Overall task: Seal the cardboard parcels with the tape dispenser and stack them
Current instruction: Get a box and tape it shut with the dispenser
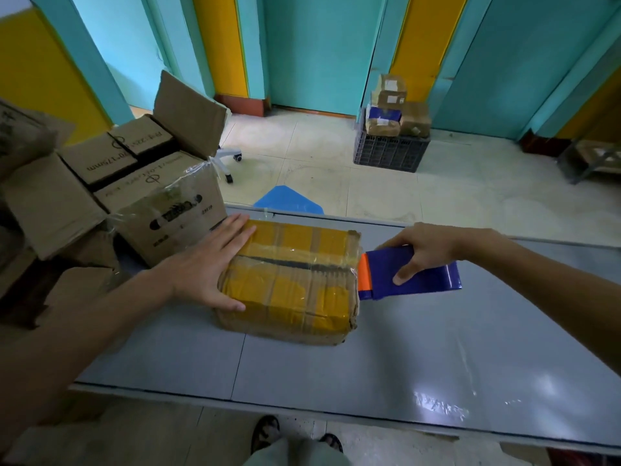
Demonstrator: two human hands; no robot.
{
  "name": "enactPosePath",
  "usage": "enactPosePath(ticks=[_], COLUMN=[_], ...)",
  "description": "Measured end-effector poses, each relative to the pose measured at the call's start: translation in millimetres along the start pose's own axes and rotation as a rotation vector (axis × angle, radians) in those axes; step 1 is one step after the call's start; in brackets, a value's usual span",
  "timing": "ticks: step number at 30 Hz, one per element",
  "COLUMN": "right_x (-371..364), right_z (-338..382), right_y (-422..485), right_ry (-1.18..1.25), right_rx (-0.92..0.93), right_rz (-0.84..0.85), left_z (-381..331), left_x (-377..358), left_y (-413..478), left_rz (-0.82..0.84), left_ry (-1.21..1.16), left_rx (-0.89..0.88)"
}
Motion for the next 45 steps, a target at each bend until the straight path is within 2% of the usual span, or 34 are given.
enactPosePath(ticks=[3,8,9,12,15,18,20,22,23,26,30,34,40,43,45], right_x=[-22.7,-26.6,-23.0,-11.5,6.9,22.2,31.2,39.9,43.9,52.3,54.9,54.9,64.8,61.5,58.3], right_z=[11.6,-4.3,-7.6,-19.0,-29.0,-30.5,-27.6,-21.5,-17.7,-6.2,5.7,8.8,20.5,35.8,44.7], right_y=[8.6,11.6,10.1,6.4,-6.3,-18.0,-25.4,-31.5,-34.0,-38.7,-40.7,-44.7,-58.2,-58.1,-58.6], right_ry=[-0.364,-0.318,-0.332,-0.389,-0.360,-0.299,-0.253,-0.182,-0.139,-0.084,-0.091,-0.084,0.072,0.178,0.264], right_rx=[0.030,-0.060,-0.082,-0.163,-0.234,-0.261,-0.268,-0.254,-0.244,-0.215,-0.177,-0.171,-0.029,0.091,0.175], right_rz=[-0.050,-0.020,-0.033,-0.080,-0.154,-0.249,-0.312,-0.369,-0.394,-0.442,-0.471,-0.458,-0.482,-0.403,-0.367], left_z=[2.9,8.4,7.1,0.3,-10.7,-32.9,-51.1,-76.9,-87.1,-114.3,-129.0,-126.8,-99.1,-89.4,-90.8], left_x=[3.3,10.3,15.5,40.5,60.1,61.4,53.8,44.2,38.5,26.9,5.9,-6.5,-5.2,6.9,27.9], left_y=[2.2,7.8,11.8,17.5,16.0,15.8,13.7,13.0,14.6,23.9,45.9,52.8,32.8,21.1,10.9], left_rz=[0.007,0.034,0.009,-0.201,-0.322,-0.306,-0.323,-0.417,-0.449,-0.494,-0.359,-0.258,-0.160,-0.100,-0.167], left_ry=[-0.011,0.101,0.153,0.313,0.508,0.459,0.142,-0.128,-0.173,-0.046,-0.082,0.013,0.138,0.093,-0.110], left_rx=[-0.017,-0.043,-0.092,-0.295,-0.361,-0.226,0.003,0.172,0.251,0.404,0.429,0.425,0.129,0.060,0.094])
Point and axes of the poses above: each hand's wrist, its own y-axis towards the middle knuckle, its own x-axis out of the back of the hand, z = x × y, the point moved 5 cm from there along y, towards the middle knuckle, and after that the axes turned 7 degrees about x, right-handed, at the moved point
